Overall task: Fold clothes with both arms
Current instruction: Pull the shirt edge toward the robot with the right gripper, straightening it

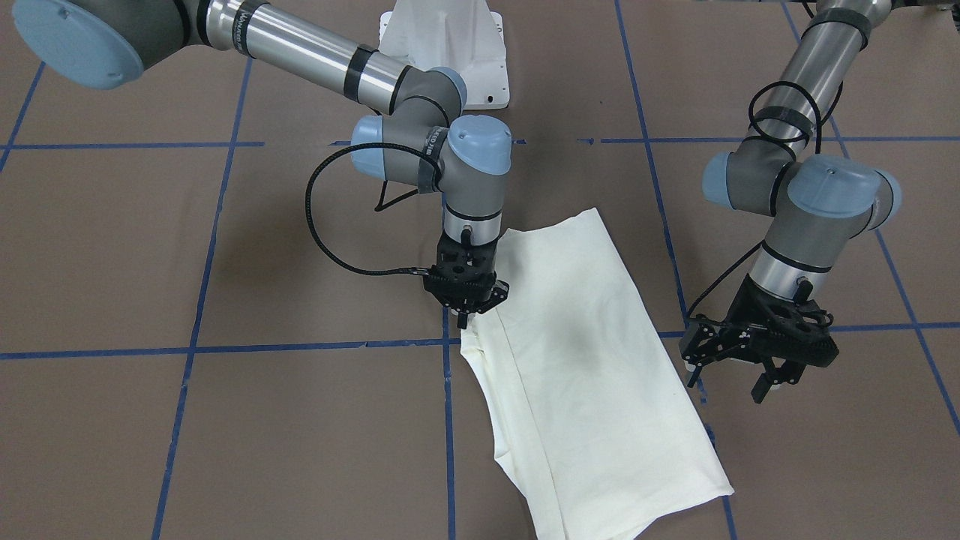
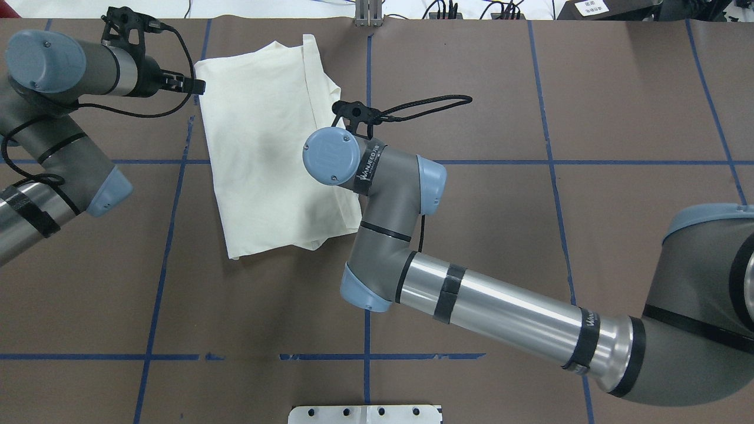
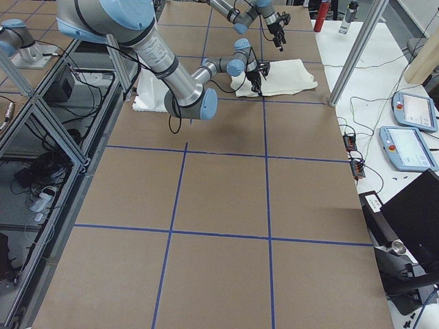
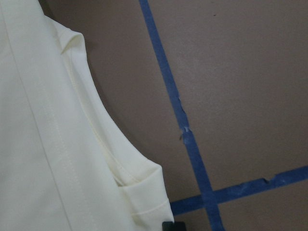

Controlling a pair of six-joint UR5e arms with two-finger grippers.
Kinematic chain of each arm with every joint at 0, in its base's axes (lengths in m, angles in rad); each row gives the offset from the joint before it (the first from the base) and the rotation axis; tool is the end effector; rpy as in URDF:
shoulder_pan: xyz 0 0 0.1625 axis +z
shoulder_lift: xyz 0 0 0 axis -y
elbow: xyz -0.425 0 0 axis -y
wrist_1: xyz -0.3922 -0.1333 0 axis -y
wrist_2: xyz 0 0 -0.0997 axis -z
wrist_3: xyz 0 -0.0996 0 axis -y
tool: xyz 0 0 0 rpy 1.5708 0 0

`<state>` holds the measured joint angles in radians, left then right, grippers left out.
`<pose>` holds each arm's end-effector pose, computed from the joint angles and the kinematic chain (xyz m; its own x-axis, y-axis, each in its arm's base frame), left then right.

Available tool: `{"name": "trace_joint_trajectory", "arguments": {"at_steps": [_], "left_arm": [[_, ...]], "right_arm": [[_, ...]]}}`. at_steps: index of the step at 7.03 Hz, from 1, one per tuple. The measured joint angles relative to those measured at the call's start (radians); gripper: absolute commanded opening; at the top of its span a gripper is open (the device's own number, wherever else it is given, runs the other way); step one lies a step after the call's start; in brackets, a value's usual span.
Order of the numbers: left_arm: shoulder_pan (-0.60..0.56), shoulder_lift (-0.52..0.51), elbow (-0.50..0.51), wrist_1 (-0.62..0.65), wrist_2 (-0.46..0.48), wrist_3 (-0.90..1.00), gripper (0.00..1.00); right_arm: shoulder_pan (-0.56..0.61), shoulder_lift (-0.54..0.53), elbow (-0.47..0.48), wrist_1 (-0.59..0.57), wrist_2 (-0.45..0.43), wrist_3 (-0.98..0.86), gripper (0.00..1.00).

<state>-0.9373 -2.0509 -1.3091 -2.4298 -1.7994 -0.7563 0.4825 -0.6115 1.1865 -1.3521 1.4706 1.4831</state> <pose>0.3321 -0.6393 0.4126 0.6774 0.2744 -0.6825 0.2537 0.7837 0.5670 -0.6579 -0.5063 0.1916 0.6647 0.2498 0.7041 -0.4684 0.8735 0.1323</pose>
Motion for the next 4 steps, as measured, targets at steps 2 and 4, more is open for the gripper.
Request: {"name": "trace_joint_trajectory", "arguments": {"at_steps": [2,4], "left_arm": [[0.0,0.0,-0.002,0.001,-0.001,0.0,1.0],[0.0,-0.001,-0.002,0.0,-0.003,0.001,1.0]], "right_arm": [[-0.004,-0.208,0.283,-0.066,0.003,-0.008,0.0],[-0.06,-0.378,0.502,-0.109,-0.033,-0.001,0.0]]}}
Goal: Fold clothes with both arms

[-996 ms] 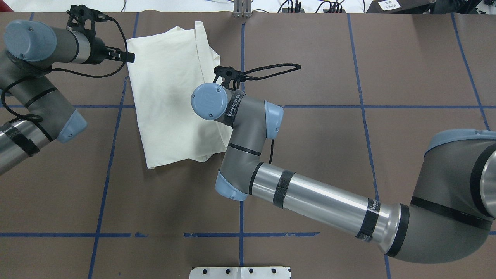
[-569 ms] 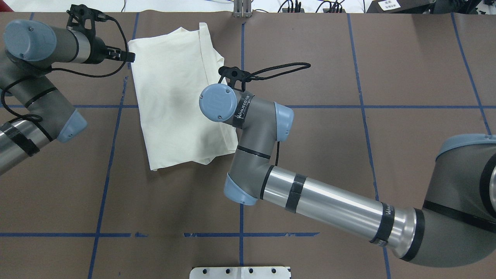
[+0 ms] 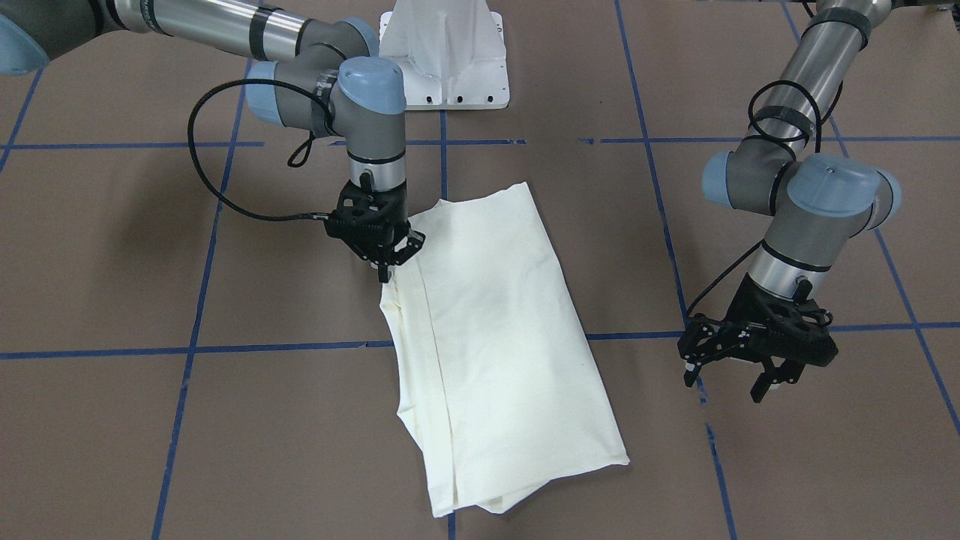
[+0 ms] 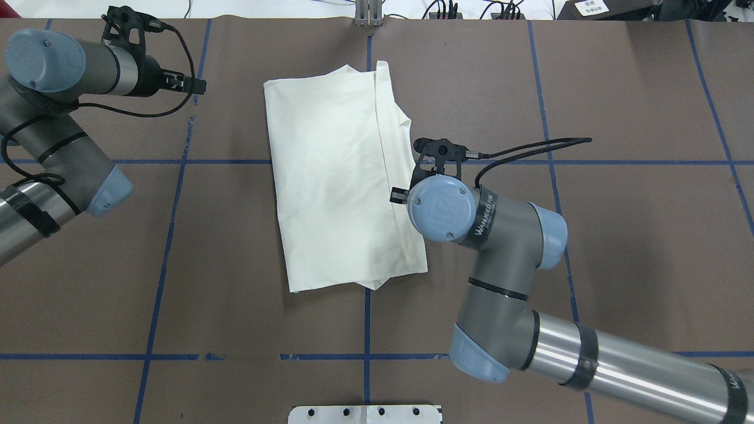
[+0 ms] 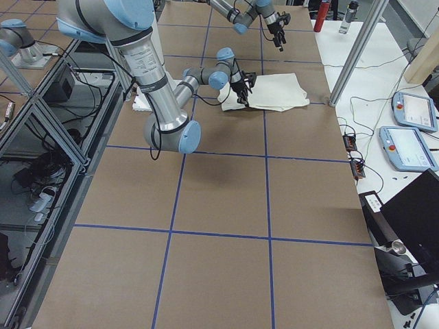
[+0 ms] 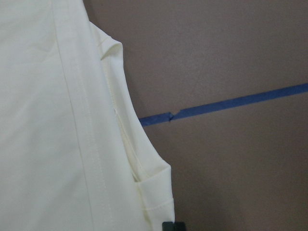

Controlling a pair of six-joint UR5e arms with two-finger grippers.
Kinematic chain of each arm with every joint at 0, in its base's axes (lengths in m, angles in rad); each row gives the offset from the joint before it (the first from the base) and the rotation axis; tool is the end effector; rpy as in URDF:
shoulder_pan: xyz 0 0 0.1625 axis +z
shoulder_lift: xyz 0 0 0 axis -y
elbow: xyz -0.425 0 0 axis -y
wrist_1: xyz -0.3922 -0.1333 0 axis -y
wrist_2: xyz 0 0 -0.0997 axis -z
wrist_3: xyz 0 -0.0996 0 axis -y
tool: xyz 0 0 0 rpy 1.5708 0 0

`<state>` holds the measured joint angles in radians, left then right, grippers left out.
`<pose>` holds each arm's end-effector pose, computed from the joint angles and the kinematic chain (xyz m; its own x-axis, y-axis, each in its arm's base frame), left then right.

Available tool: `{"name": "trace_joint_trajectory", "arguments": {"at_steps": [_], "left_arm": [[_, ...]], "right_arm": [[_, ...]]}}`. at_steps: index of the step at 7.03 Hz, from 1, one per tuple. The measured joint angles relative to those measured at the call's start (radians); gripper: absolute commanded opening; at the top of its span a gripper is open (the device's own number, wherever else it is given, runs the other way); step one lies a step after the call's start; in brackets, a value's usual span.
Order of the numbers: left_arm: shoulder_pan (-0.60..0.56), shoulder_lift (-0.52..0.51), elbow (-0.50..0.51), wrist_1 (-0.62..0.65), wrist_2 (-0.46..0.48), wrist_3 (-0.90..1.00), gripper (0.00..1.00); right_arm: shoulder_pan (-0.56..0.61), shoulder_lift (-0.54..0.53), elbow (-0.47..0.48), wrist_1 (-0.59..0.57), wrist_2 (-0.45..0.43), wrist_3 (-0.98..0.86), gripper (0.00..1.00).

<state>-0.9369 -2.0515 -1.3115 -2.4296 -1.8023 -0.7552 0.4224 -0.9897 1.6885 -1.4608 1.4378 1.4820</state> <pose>0.3325 -0.6388 0.4109 0.6750 0.2783 -0.6833 0.2522 0.7833 0.5682 -0.5545 -0.4099 0.2615 0.6710 0.2052 0.7125 -0.4360 0.8864 0.1553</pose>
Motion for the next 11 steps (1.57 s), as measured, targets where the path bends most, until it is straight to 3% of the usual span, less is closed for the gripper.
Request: {"name": "trace_joint_trajectory", "arguments": {"at_steps": [1,2,3,5,9,10,11], "left_arm": [[0.001,0.0,-0.001,0.0,-0.003,0.0,1.0],[0.001,0.0,-0.002,0.0,-0.005,0.0,1.0],[0.001,0.001,-0.002,0.0,-0.006,0.0,1.0],[0.001,0.001,-0.003,0.002,-0.02,0.001,1.0],[0.001,0.042,-0.045,0.006,-0.074,0.001,1.0],[0.001,0.044,-0.047,0.006,-0.075,0.0,1.0],[0.001,0.045,-0.047,0.006,-0.075,0.0,1.0]], "right_arm": [[-0.039,-0.063,0.063,-0.005,-0.034,0.007,0.0],[-0.066,-0.108,0.1,-0.007,-0.059,0.018,0.91],[-0.079,-0.131,0.119,-0.007,-0.071,0.023,1.0],[-0.088,-0.139,0.148,-0.007,-0.067,-0.013,1.0],[-0.179,-0.158,0.197,-0.01,-0.104,-0.291,1.0],[-0.212,-0.167,0.203,-0.011,-0.132,-0.372,0.93],[-0.242,-0.178,0.209,-0.014,-0.166,-0.426,0.63]]}}
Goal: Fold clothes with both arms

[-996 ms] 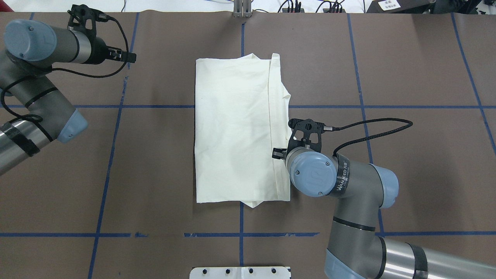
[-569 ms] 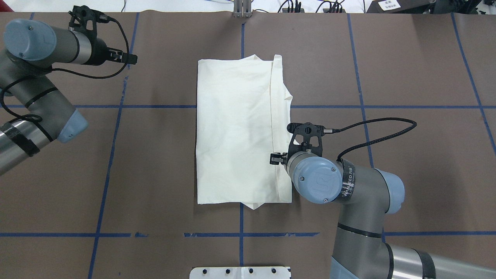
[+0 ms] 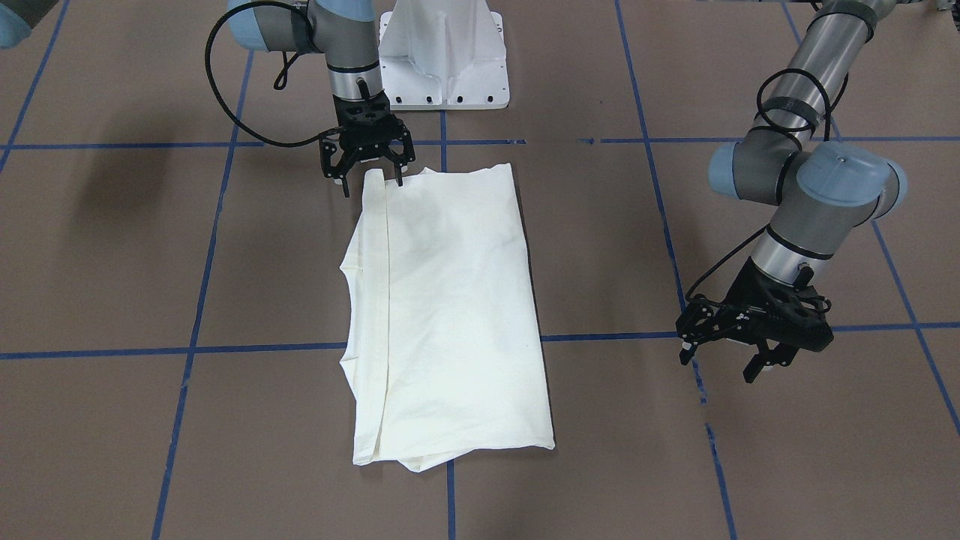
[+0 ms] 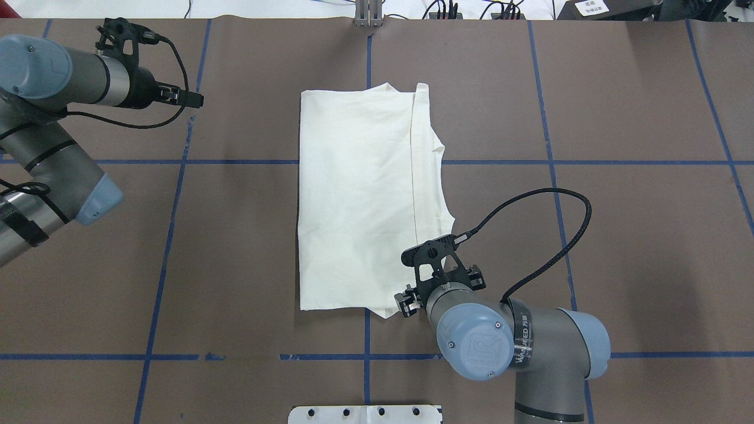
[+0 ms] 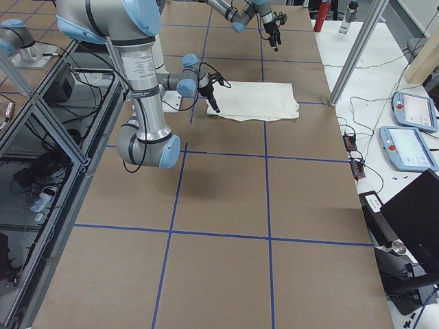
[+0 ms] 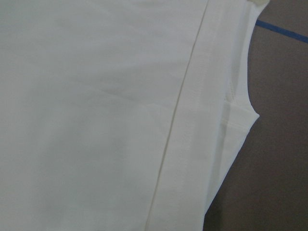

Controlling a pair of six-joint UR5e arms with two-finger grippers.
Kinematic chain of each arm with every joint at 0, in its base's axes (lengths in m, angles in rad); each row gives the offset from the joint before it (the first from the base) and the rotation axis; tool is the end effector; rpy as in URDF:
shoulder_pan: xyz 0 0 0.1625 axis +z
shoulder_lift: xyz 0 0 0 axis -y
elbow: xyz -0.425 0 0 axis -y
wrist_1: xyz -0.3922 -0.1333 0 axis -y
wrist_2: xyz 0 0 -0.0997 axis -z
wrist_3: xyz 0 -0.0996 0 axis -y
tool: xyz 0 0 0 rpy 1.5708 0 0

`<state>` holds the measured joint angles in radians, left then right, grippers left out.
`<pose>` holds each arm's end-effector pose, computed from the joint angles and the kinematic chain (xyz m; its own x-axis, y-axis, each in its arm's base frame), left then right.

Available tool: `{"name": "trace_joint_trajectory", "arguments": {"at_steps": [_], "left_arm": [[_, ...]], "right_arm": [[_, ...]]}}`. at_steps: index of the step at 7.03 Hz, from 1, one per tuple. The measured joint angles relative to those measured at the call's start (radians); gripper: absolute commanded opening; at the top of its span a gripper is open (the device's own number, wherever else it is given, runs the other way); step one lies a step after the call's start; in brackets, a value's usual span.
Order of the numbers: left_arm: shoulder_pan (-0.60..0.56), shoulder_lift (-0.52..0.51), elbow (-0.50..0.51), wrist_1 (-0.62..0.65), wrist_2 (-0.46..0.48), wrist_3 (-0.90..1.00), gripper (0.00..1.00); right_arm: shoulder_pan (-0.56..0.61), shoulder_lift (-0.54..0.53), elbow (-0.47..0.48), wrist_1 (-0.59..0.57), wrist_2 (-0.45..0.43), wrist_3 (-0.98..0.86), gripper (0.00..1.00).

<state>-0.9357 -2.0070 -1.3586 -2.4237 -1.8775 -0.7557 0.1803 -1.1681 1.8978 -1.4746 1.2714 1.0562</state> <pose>0.3279 -0.6190 0.4178 0.6366 0.3057 -0.7080 0.2135 0.8124 0.5427 -0.5576 -0.2670 0.2833 0.7699 -0.3377 0.5415 -0.0066 0.8443 0.5359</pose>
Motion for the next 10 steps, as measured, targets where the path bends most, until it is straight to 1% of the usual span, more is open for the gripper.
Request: {"name": "trace_joint_trajectory", "arguments": {"at_steps": [1,2,3,4,6,7,8,10], "left_arm": [[0.0,0.002,-0.001,0.0,0.0,-0.001,1.0],[0.0,0.004,-0.001,-0.001,0.0,-0.002,1.0],[0.0,0.004,-0.002,-0.002,0.0,-0.002,1.0],[0.0,0.005,-0.002,-0.002,0.0,-0.002,1.0],[0.0,0.005,-0.002,-0.003,0.0,-0.002,1.0],[0.0,0.005,-0.002,-0.003,0.0,-0.002,1.0],[0.001,0.005,-0.002,-0.003,0.0,-0.002,1.0],[0.001,0.005,-0.002,-0.003,0.0,-0.002,1.0]], "right_arm": [[-0.022,-0.009,0.005,-0.008,-0.036,-0.029,0.6],[-0.036,-0.013,0.011,-0.025,-0.063,-0.05,0.6],[-0.046,-0.014,0.015,-0.041,-0.087,-0.068,0.6],[-0.054,-0.014,0.019,-0.048,-0.098,-0.075,0.57],[-0.065,-0.015,0.025,-0.051,-0.106,-0.078,0.14],[-0.066,-0.015,0.03,-0.052,-0.107,-0.078,0.08],[-0.067,-0.015,0.035,-0.052,-0.107,-0.078,0.0],[-0.067,-0.017,0.04,-0.052,-0.112,-0.07,0.0]]}}
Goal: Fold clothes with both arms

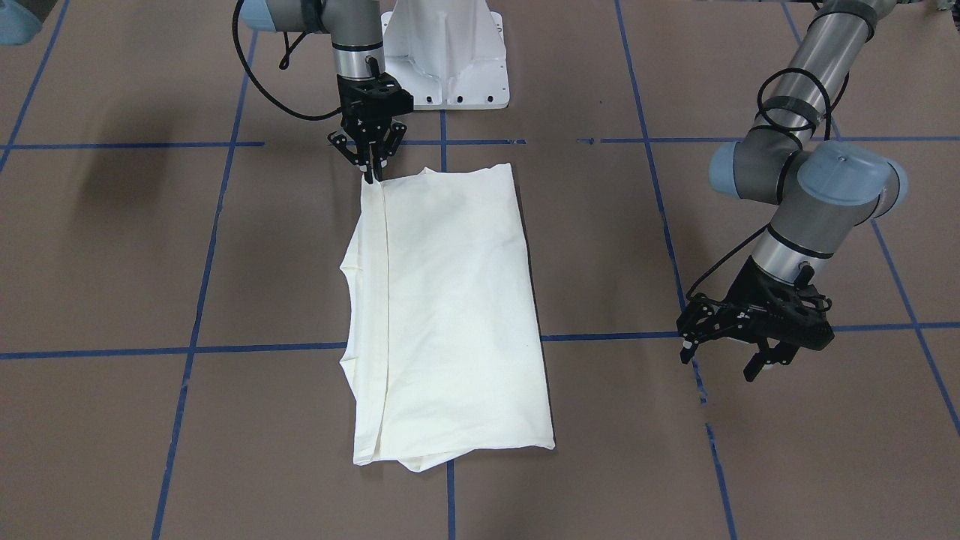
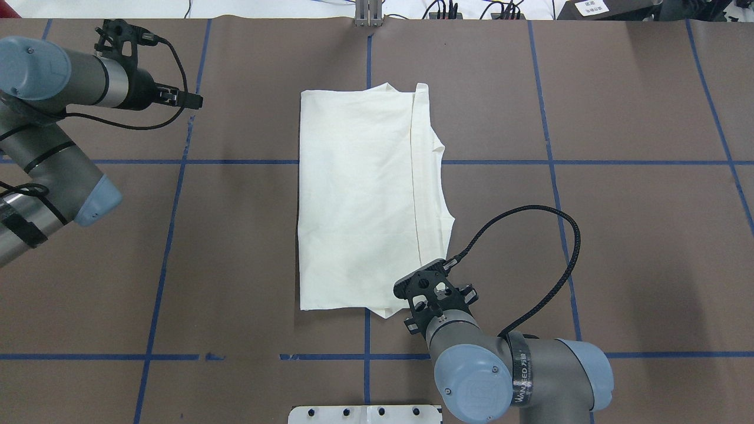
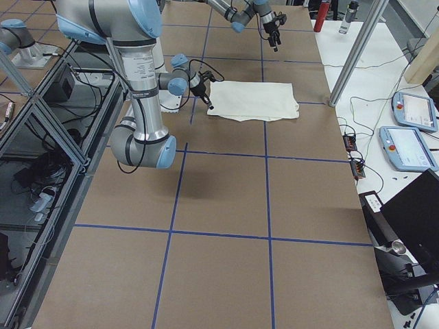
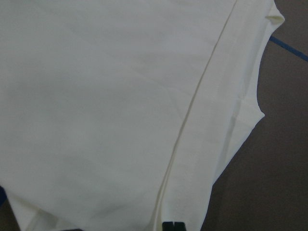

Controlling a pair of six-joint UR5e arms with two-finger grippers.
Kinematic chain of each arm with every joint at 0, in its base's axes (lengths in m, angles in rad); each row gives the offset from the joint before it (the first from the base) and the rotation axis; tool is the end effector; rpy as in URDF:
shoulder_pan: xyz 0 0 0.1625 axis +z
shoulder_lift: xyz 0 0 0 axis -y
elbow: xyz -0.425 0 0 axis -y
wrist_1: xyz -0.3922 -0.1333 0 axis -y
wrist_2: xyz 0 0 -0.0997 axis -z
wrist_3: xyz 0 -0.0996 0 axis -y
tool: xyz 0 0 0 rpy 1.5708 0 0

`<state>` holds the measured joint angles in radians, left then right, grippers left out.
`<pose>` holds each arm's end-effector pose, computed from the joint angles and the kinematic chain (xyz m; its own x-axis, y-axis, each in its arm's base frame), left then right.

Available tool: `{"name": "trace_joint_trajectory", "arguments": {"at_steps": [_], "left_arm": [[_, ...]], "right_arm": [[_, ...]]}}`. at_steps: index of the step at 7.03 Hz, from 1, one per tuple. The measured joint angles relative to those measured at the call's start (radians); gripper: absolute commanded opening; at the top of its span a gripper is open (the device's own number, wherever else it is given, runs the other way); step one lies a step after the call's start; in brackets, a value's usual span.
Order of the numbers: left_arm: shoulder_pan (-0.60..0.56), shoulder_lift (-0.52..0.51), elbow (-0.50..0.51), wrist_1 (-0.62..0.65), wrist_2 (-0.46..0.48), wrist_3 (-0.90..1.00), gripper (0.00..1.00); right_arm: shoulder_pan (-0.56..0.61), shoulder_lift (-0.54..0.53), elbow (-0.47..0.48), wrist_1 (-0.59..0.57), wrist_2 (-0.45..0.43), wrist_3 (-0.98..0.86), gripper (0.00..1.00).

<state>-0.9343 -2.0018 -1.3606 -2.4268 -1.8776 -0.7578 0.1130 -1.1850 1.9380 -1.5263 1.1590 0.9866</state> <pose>0.3278 -0.6171 0.4200 0.6357 0.3048 -0.7092 0.2136 0.8134 0.5411 -0.5578 -0.2376 0.2805 0.7929 -0.4187 0.4427 0.0592 0.7760 0.6279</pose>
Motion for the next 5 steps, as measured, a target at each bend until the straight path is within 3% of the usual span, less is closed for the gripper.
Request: {"name": "trace_joint_trajectory", "arguments": {"at_steps": [5], "left_arm": [[0.0,-0.001,-0.001,0.0,0.0,0.0,1.0]], "right_arm": [[-0.008,-0.129,0.08,0.003,-0.007,0.175,0.0]]}}
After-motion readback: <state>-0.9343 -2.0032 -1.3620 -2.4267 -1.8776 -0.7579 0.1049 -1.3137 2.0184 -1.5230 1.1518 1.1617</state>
